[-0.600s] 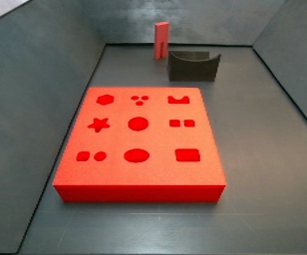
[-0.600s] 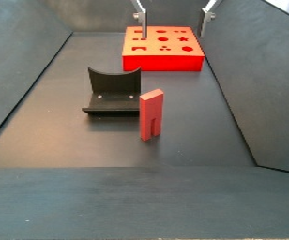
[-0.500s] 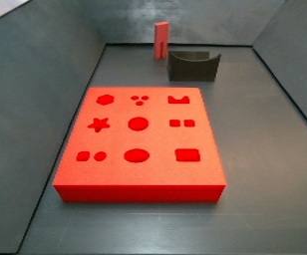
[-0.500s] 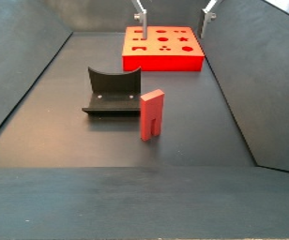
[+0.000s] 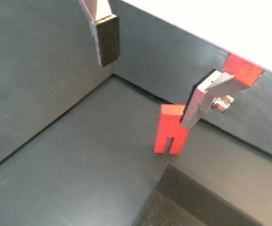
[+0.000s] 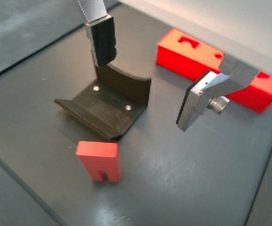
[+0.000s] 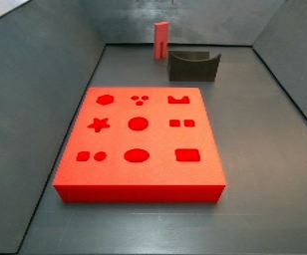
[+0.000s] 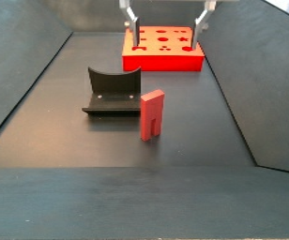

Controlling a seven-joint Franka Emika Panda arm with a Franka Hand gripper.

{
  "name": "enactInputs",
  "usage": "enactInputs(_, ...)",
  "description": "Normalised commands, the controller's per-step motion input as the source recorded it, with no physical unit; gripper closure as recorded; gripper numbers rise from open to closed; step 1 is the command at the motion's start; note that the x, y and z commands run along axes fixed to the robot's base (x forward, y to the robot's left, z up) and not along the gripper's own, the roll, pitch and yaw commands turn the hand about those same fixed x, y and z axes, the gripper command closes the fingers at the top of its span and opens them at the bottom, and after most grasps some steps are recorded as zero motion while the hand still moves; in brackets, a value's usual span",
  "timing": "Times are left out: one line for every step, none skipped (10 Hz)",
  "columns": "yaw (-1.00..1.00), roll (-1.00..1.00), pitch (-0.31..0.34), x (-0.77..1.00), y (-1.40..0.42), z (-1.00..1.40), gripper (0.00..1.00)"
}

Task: Pick up the double-square object. Move up. Move to above the board. Insert the double-square object.
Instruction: Pick up the double-square object.

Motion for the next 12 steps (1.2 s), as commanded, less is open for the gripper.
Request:
enactInputs(-0.81, 0.0, 0.056, 0.16, 0.16, -0.35, 0.0)
enactInputs(-0.79, 0.0, 0.06, 0.16, 0.18, -0.36, 0.0)
enactInputs(-0.74, 0.0, 0.06, 0.14, 0.23, -0.36, 0.0)
enactInputs(-0.69, 0.0, 0.073, 0.13, 0.27, -0.39, 0.0)
enactInputs(-0.68, -0.01, 0.073, 0.14, 0.28, -0.41, 0.0)
enactInputs(-0.67, -0.01, 0.077, 0.19, 0.28, -0.45, 0.0)
enactInputs(-0.66, 0.0, 0.08, 0.2, 0.29, -0.46, 0.0)
enactInputs(-0.66, 0.0, 0.071, 0.25, 0.3, -0.51, 0.0)
enactInputs(-0.62, -0.02, 0.0, 0.23, 0.33, -0.67, 0.0)
enactInputs(-0.57, -0.03, -0.017, 0.15, 0.38, -0.55, 0.0)
enactInputs(-0.05, 0.03, 0.021, 0.0, -0.04, 0.0, 0.0)
enactInputs(-0.12, 0.01, 0.0, -0.19, 0.0, 0.0, 0.0)
